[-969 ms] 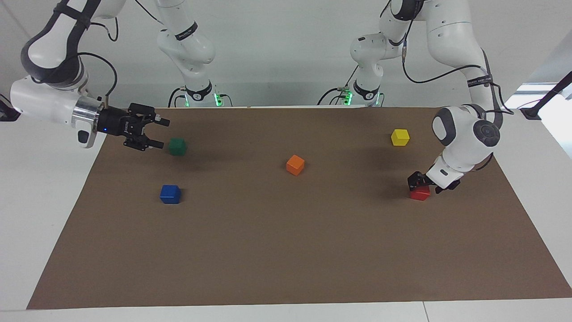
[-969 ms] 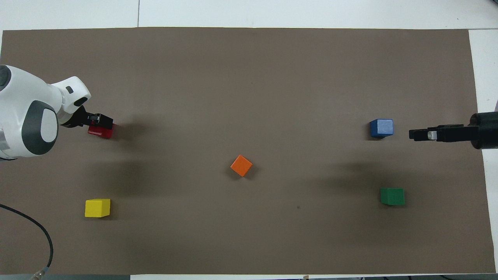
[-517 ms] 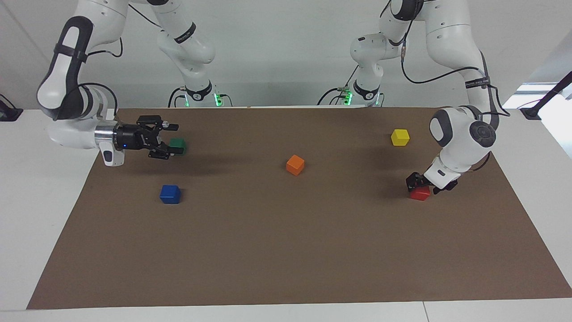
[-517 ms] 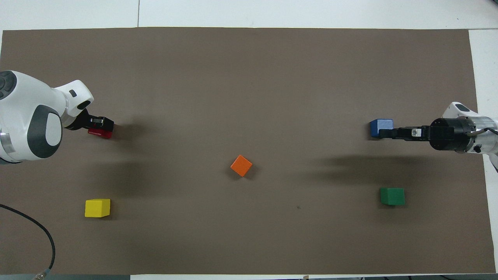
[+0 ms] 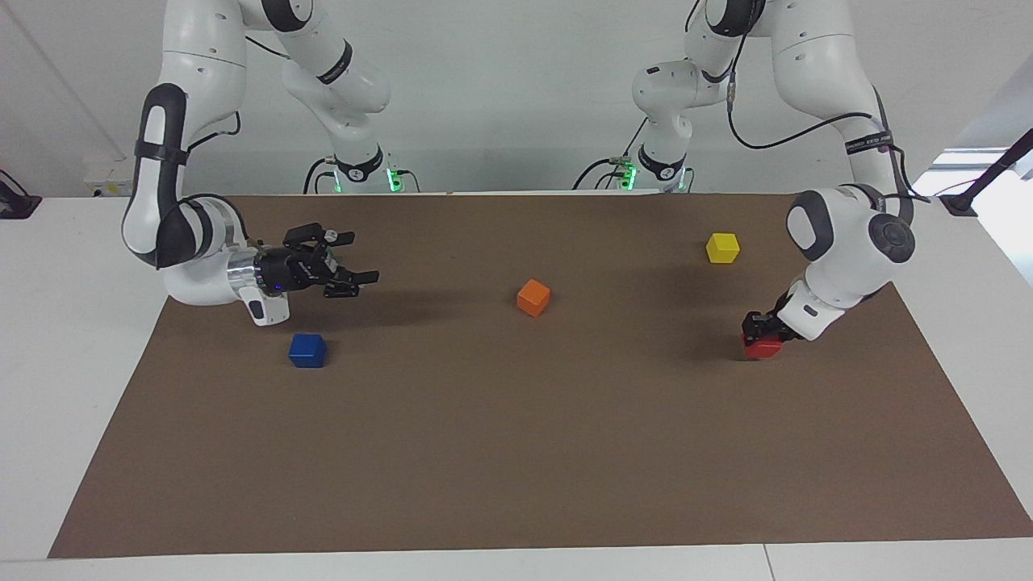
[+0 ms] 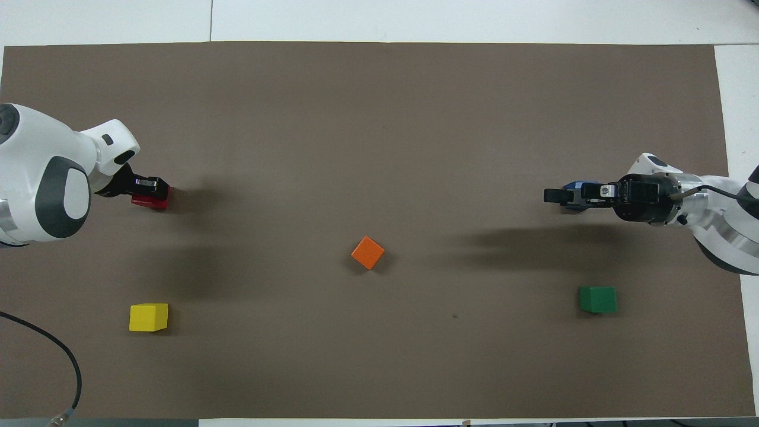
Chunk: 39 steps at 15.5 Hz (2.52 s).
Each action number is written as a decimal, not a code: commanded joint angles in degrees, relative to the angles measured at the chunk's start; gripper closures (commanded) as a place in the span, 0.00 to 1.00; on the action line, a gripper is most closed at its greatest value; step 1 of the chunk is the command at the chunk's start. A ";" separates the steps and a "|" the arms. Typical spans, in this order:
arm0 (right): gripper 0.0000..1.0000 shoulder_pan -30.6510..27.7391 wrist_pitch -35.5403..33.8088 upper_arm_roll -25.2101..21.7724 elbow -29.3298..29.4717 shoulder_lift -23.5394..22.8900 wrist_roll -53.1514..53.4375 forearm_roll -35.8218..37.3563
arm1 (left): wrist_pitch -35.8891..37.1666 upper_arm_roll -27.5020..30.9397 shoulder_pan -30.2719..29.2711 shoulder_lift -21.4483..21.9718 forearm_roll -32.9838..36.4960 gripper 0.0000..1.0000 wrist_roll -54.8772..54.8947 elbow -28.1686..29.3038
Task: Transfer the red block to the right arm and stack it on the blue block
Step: 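Lift the red block with the left gripper while the right gripper approaches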
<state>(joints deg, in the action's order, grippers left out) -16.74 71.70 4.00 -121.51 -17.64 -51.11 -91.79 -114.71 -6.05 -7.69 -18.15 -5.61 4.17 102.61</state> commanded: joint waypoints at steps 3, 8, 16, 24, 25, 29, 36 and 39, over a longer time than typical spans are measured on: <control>0.00 3.10 -3.32 0.04 -2.33 -1.26 0.13 -4.63 | 20.89 -2.38 0.22 1.45 -4.83 1.00 -20.73 -12.86; 0.00 6.36 -3.06 0.04 -3.12 -1.09 4.00 -4.63 | 28.92 -4.23 1.01 8.91 -19.25 1.00 -43.42 -14.19; 0.00 11.20 -2.35 0.13 -5.58 -0.74 6.47 -9.90 | 24.03 -13.54 1.97 11.47 -33.32 1.00 -88.31 -12.88; 0.00 16.46 -1.13 0.13 -7.42 -0.30 6.11 -12.70 | -5.05 -13.90 12.43 16.65 -46.41 1.00 -105.60 0.90; 0.00 17.09 -0.69 0.13 -7.51 -0.21 6.11 -13.15 | -8.74 -13.90 13.57 17.79 -47.82 1.00 -105.60 3.71; 0.00 17.62 0.11 0.13 -8.30 -0.12 5.85 -13.15 | -14.40 -13.90 15.24 21.05 -53.44 1.00 -105.25 10.94; 0.00 17.27 -0.07 0.13 -9.18 0.06 5.41 -13.15 | -18.52 -13.90 21.83 22.37 -58.28 1.00 -97.97 14.02; 0.00 17.09 -0.07 0.04 -9.62 0.23 5.32 -13.15 | -22.57 -13.99 24.39 23.51 -60.48 1.00 -94.98 17.79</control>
<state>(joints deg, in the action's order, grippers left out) 0.94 70.97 3.88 -129.22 -19.00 -45.69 -103.51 -134.39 -20.87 14.66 2.29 -63.11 -94.21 115.67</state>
